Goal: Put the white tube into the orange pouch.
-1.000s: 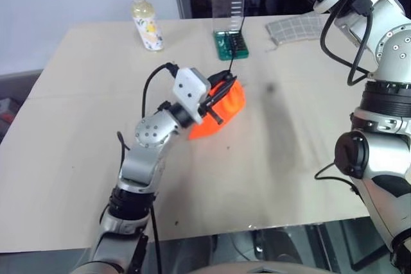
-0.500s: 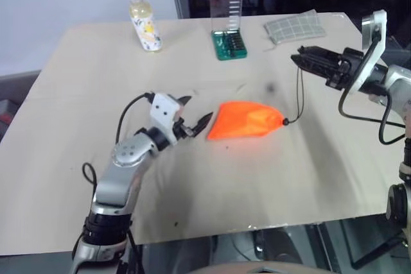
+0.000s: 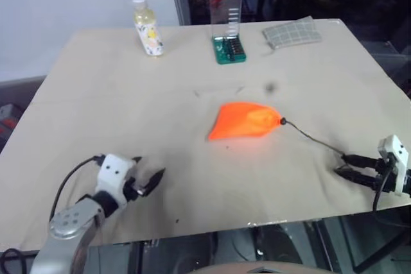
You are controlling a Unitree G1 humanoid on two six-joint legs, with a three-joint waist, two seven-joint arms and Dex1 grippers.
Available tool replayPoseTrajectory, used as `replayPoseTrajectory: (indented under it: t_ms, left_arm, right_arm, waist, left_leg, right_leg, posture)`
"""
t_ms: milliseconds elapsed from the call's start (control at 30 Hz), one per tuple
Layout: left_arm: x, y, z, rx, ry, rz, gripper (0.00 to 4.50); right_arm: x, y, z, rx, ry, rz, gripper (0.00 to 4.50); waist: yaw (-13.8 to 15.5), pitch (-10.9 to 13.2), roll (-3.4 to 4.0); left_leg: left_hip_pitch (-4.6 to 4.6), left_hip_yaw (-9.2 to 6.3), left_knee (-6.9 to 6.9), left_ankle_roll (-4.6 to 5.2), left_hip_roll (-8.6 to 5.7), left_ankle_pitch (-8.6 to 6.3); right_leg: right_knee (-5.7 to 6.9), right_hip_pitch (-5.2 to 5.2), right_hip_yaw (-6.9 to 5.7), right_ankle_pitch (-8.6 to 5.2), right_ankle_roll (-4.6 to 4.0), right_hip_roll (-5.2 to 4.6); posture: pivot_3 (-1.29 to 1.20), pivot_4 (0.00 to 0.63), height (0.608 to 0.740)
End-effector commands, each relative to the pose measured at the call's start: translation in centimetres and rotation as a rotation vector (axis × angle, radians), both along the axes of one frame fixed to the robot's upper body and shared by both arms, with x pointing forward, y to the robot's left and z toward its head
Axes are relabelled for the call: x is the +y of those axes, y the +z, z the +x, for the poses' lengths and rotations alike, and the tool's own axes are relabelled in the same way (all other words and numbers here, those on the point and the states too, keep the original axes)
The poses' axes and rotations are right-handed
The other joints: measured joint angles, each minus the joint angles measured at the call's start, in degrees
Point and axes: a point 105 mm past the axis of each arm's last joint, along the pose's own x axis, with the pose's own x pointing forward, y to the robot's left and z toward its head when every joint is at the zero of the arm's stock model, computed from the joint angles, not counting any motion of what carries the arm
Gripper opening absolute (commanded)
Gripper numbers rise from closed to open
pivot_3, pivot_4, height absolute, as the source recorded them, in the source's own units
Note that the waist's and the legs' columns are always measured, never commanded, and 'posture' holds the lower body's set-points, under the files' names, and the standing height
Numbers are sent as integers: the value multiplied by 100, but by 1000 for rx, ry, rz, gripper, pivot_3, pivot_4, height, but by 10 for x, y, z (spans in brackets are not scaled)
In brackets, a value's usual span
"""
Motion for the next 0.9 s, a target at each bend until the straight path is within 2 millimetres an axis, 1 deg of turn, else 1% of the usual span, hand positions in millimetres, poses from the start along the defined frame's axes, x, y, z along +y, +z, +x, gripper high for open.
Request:
replayPoseTrajectory:
  t_ms: [33,133,200,300,367,467,633,800,900]
  left_arm:
    - [1,15,-6,-38,7,-16,4026]
    - [4,16,-7,-46,26,-8,4026]
    - [3,16,-6,-49,32,-12,4026]
    - [1,15,-5,-51,31,-14,4026]
    - [1,14,-5,-53,30,-6,4026]
    - [2,13,-3,-57,32,0,4026]
    - [2,13,1,-62,26,-3,4026]
    - [0,14,1,-60,10,-18,4026]
    - [-3,14,1,-54,-8,-32,4026]
  right_arm:
    - [-8,8,-4,-70,12,-26,2825]
    - [-16,10,-7,-87,-2,-29,2825]
    - [-27,11,-6,-88,-50,-38,2825]
    - [-50,6,-13,-57,-80,-126,2825]
    - [-63,7,-14,-56,-117,-133,2825]
    - [-72,11,-16,-66,-148,-123,2825]
    - [-72,14,-19,-78,-167,-93,2825]
    - [-51,21,-24,-122,-101,-15,2825]
    - [-45,16,-28,-122,-73,-19,2825]
  waist:
    - [4,-2,-2]
    - [18,-2,-2]
    - [29,-2,-1]
    - [34,-1,-2]
    - [34,-1,-2]
    - [26,-1,-2]
    - [17,-2,-1]
    - [19,-2,-1]
    - [22,-2,-1]
  left_leg:
    - [4,-1,1,-1,5,1]
    - [3,-1,1,-2,7,1]
    - [1,-2,1,-1,3,1]
    - [-3,1,0,1,-7,-1]
    - [-4,3,0,5,-10,-3]
    - [-3,3,-4,5,-6,-4]
    - [1,11,-2,4,-3,-3]
    - [0,11,-3,4,-3,-3]
    - [0,9,-3,4,-2,-4]
  right_leg:
    - [1,4,-1,0,0,5]
    - [1,3,-2,5,0,7]
    - [0,3,-2,22,-13,2]
    - [-8,3,0,26,-8,-9]
    - [-10,3,0,26,-8,-13]
    - [-10,3,0,22,-14,-10]
    - [-4,3,7,15,-25,-6]
    - [-5,3,8,21,-15,-6]
    - [-6,3,7,25,-7,-6]
  posture:
    - [0,150,740]
    - [0,150,740]
    - [0,150,740]
    - [0,150,740]
    - [0,150,740]
    - [0,150,740]
    - [0,150,740]
    - [0,150,740]
    - [0,150,740]
